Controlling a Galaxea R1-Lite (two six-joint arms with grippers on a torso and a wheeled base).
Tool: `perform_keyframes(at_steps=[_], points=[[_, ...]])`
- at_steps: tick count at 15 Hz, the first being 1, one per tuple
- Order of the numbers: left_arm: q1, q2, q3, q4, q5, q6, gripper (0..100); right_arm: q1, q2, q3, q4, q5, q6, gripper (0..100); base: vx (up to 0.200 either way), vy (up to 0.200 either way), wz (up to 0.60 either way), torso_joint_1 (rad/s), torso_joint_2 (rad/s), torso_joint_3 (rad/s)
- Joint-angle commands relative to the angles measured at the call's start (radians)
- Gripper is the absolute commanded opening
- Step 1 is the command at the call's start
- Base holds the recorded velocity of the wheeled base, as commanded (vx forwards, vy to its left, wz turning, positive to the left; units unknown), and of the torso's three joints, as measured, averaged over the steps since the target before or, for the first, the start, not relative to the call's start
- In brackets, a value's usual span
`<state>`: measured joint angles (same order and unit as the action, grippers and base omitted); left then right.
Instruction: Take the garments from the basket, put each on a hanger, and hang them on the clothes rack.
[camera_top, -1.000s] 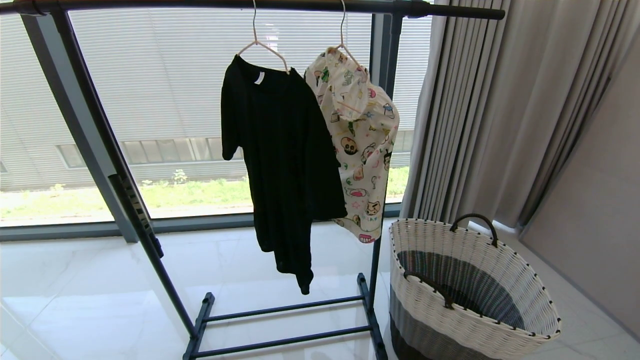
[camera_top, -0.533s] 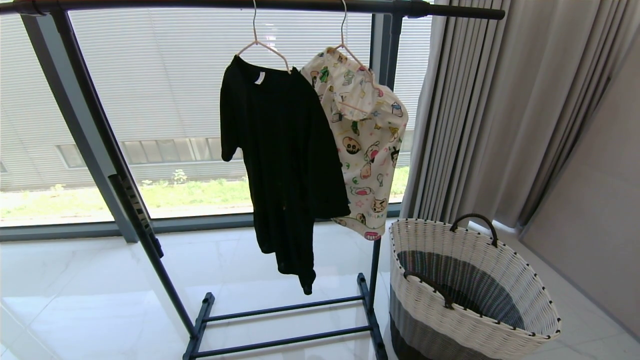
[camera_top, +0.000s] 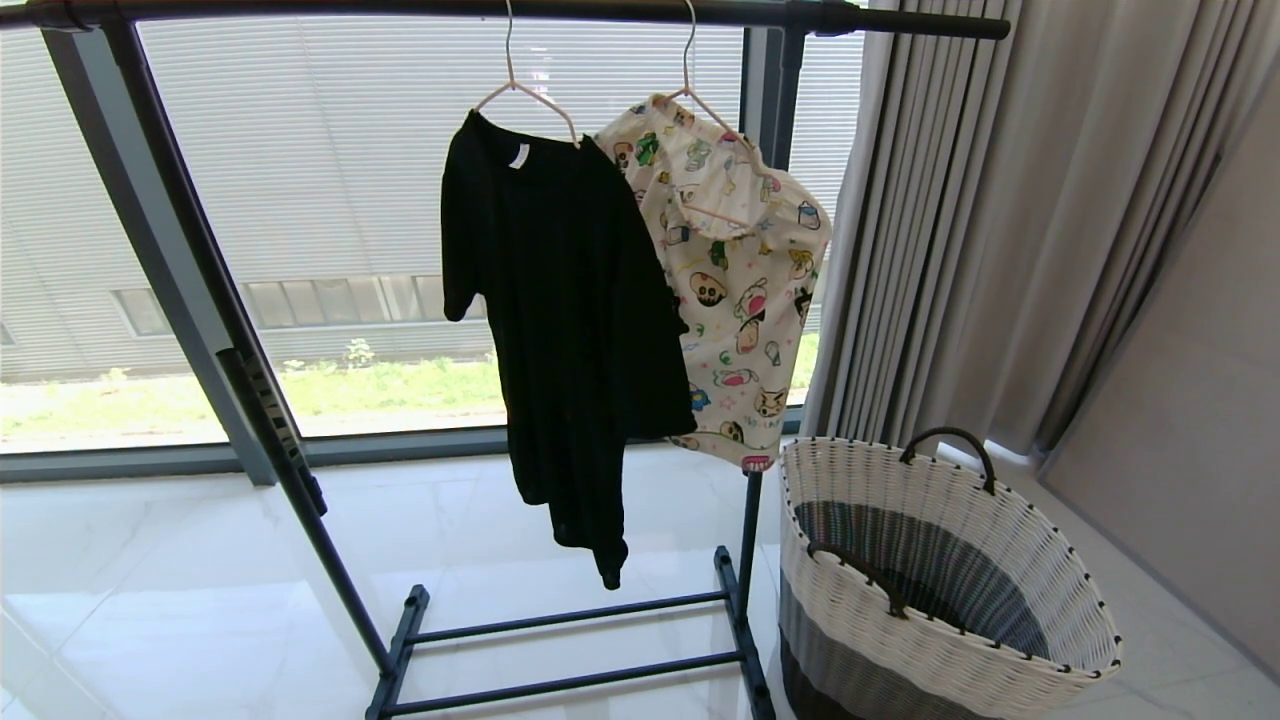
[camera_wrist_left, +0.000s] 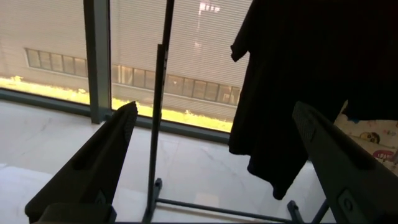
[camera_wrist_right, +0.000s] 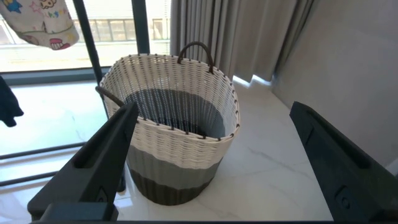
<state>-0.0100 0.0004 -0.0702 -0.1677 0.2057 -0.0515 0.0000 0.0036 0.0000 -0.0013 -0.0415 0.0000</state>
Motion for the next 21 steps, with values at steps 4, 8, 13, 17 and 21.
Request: perform_keyframes(at_steps=[4,8,13,17,21], points=[[0.001,0.0,0.007,-0.006,-0.057,-0.001,100,0.0,-0.002,0.0,0.0,0.0,0.0,100,0.0,0.0,0.0,0.0,0.0,0.0],[-0.001,0.0,0.07,0.117,-0.098,-0.005,100,0.0,-0.002,0.0,0.0,0.0,0.0,100,0.0,0.0,0.0,0.0,0.0,0.0],[-0.001,0.001,0.07,0.16,-0.161,0.062,100,0.0,-0.002,0.0,0.0,0.0,0.0,100,0.0,0.0,0.0,0.0,0.0,0.0],[-0.001,0.0,0.07,0.16,-0.161,0.028,100,0.0,-0.002,0.0,0.0,0.0,0.0,100,0.0,0.0,0.0,0.0,0.0,0.0],[0.001,0.0,0.07,0.162,-0.161,0.021,100,0.0,-0.002,0.0,0.0,0.0,0.0,100,0.0,0.0,0.0,0.0,0.0,0.0]])
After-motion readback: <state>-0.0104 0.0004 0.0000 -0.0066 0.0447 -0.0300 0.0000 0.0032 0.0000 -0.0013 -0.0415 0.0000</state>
